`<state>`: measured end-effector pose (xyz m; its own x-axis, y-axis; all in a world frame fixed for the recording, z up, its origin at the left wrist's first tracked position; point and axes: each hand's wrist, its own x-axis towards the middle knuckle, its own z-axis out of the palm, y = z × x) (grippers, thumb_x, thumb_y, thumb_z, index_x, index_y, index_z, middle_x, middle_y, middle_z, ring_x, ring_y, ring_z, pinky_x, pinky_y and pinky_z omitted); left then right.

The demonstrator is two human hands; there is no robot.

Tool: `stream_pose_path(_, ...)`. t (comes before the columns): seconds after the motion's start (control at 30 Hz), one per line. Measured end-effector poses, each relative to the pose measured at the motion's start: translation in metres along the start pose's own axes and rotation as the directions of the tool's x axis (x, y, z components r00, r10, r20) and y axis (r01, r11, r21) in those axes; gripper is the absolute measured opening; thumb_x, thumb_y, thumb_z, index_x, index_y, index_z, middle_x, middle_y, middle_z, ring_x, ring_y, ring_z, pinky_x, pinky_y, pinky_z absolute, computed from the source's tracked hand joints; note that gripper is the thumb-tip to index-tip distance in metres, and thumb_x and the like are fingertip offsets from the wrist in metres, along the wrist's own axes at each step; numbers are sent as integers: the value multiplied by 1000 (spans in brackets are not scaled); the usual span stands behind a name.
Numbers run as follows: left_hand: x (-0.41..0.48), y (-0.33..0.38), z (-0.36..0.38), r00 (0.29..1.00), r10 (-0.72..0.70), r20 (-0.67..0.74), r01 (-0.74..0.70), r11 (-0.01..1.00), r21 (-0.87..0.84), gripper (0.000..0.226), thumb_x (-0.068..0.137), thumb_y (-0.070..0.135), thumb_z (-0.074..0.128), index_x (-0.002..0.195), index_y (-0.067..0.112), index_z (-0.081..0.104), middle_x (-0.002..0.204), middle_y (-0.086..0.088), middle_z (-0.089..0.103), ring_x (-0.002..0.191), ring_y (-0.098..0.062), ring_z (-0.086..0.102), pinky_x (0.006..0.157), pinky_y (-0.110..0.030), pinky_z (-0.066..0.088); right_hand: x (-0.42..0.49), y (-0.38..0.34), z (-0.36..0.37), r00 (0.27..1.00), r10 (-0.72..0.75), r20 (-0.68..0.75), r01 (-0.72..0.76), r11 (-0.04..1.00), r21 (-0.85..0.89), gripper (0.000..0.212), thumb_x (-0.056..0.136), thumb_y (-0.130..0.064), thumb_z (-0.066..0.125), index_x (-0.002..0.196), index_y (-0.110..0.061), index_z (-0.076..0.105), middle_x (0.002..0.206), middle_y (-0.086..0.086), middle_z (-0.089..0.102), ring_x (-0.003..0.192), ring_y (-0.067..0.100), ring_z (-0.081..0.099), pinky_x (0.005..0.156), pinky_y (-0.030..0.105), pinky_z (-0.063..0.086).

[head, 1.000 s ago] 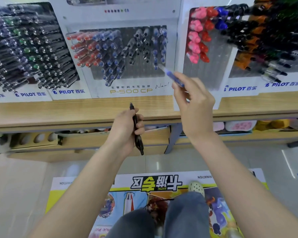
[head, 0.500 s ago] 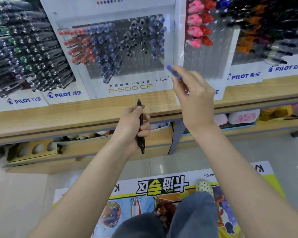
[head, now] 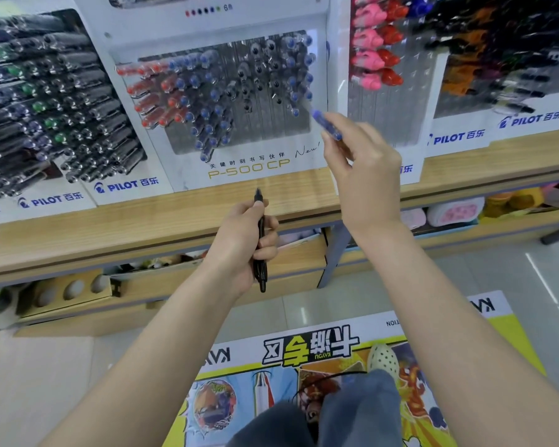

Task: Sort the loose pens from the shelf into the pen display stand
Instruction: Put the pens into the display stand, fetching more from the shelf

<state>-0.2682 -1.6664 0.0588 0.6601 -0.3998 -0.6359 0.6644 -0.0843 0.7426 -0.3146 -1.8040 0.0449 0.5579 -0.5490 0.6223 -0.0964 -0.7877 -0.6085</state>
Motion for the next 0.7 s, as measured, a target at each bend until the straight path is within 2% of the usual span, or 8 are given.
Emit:
stream_pose_path(0.07,2,1,1,1000,-3,-7,3,1000,0,15,102,14,31,104,8,45,66,-4,41,32,-4,28,27,-12,19,4,1,3,999,23,43,-22,1000,-18,25,92,-13,53,113,-9,65,79,-7,47,64,9,43,60,21,36)
stream_pose_path(0.13,4,2,3,1000,-10,-17,10,1000,-4,15,102,14,31,105,8,45,65,-4,42,32,-4,28,27,-12,19,10,1,7,995,54,78,-53,998,-16,25,92,-13,52,114,-8,65,80,-7,47,66,9,43,61,21,35)
stream_pose_path(0.3,10,9,6,1000,-11,-26,10,1000,-10,14,102,14,32,103,9,46,65,-3,43,31,-4,28,27,-13,19,28,2,21,984,106,142,-103,994,-31,27,93,-12,53,118,-8,63,85,6,62,70,12,48,63,23,35)
stream_pose_path(0.43,13,15,8,999,-1,-32,0,999,-36,13,101,14,33,104,7,43,65,-3,43,30,-4,27,27,-12,18,36,2,29,972,156,174,-145,987,-74,24,94,-14,53,114,-10,65,83,6,61,69,12,47,61,20,33)
stream_pose_path(0.53,12,18,11,999,-7,-40,5,999,-42,11,99,14,35,99,8,44,66,-2,43,31,-5,29,28,-13,19,33,-4,30,971,162,175,-150,985,-84,27,96,-20,48,115,-7,61,94,9,60,74,16,53,64,25,41)
stream_pose_path(0.6,11,19,11,998,-13,-54,10,999,-47,13,99,15,36,96,8,46,68,-1,41,34,-5,33,29,-14,21,26,-9,28,976,164,143,-161,986,-32,27,97,-21,46,115,-5,58,99,7,60,77,15,55,68,28,48)
stream_pose_path(0.7,9,20,10,997,-33,-65,29,997,-68,17,98,17,39,89,9,50,70,0,38,45,-7,38,31,-14,28,20,-9,25,975,198,100,-204,977,56,18,95,-20,51,104,-4,54,92,3,62,76,13,58,66,36,53)
